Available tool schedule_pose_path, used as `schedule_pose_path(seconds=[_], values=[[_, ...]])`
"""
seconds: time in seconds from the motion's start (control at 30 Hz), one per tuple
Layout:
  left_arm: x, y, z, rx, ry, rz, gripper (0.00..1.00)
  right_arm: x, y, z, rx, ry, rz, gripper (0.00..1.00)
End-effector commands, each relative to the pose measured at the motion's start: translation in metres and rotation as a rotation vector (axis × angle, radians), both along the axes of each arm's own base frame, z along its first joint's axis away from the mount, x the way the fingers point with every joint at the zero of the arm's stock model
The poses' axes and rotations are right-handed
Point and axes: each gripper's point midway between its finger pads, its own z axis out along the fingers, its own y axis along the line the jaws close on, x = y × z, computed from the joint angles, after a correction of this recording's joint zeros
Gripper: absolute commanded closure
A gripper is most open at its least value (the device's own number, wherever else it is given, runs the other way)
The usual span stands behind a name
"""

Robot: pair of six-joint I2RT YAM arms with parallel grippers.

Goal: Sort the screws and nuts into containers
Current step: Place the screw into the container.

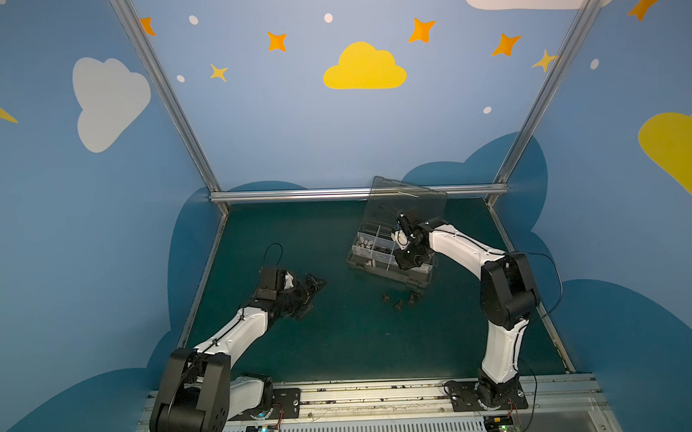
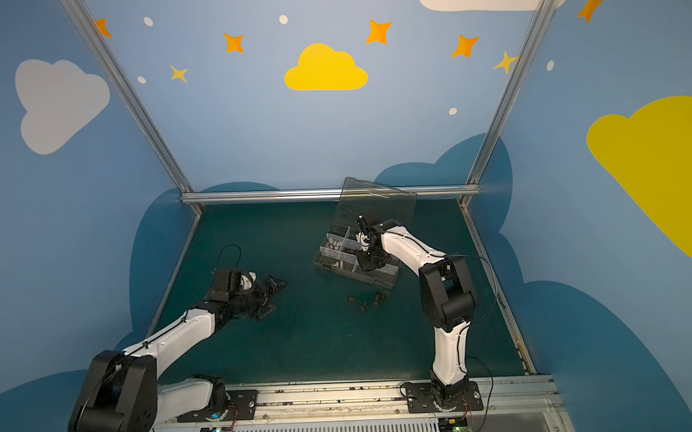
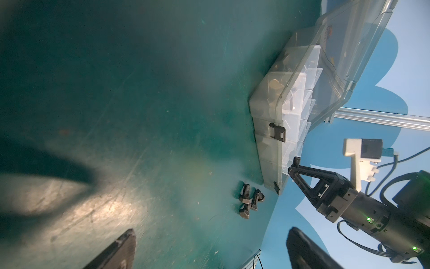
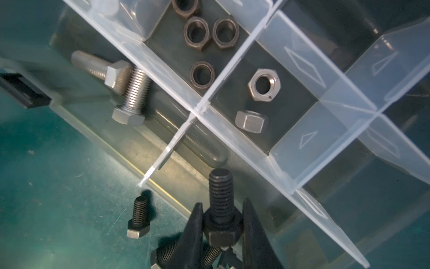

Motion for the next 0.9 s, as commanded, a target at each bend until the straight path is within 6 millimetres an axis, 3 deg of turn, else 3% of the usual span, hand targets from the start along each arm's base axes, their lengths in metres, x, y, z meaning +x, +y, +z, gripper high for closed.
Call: schedule_pose_path(seconds=[0.0,0.13,0.3,0.47,0.7,0.87], values=[[-0.001,0.001,0.0,0.01,0.0,-0.003,0.0,-0.002,0.001,0.0,0.007,0.007,0.004,0.94],[-0.002,0.001,0.0,0.01,-0.001,-0.003,0.0,-0.001,0.001,-0.004,0.0,0.013,0.002,0.88],[-0.003,0.002,0.001,0.013,-0.002,0.0,0.0,0.002,0.001,-0.005,-0.004,0.014,-0.001,0.7],[-0.003,0.002,0.001,0.012,-0.003,0.001,0.0,0.004,0.002,0.0,-0.002,0.003,0.002,0.61],[-0.002,0.002,0.001,0.013,-0.002,0.004,0.0,0.0,0.003,0.022,0.014,-0.03,0.001,0.51],[-0.002,0.003,0.0,0.013,-0.001,0.009,0.0,-0.017,0.01,0.04,0.041,-0.052,0.024,0.47]])
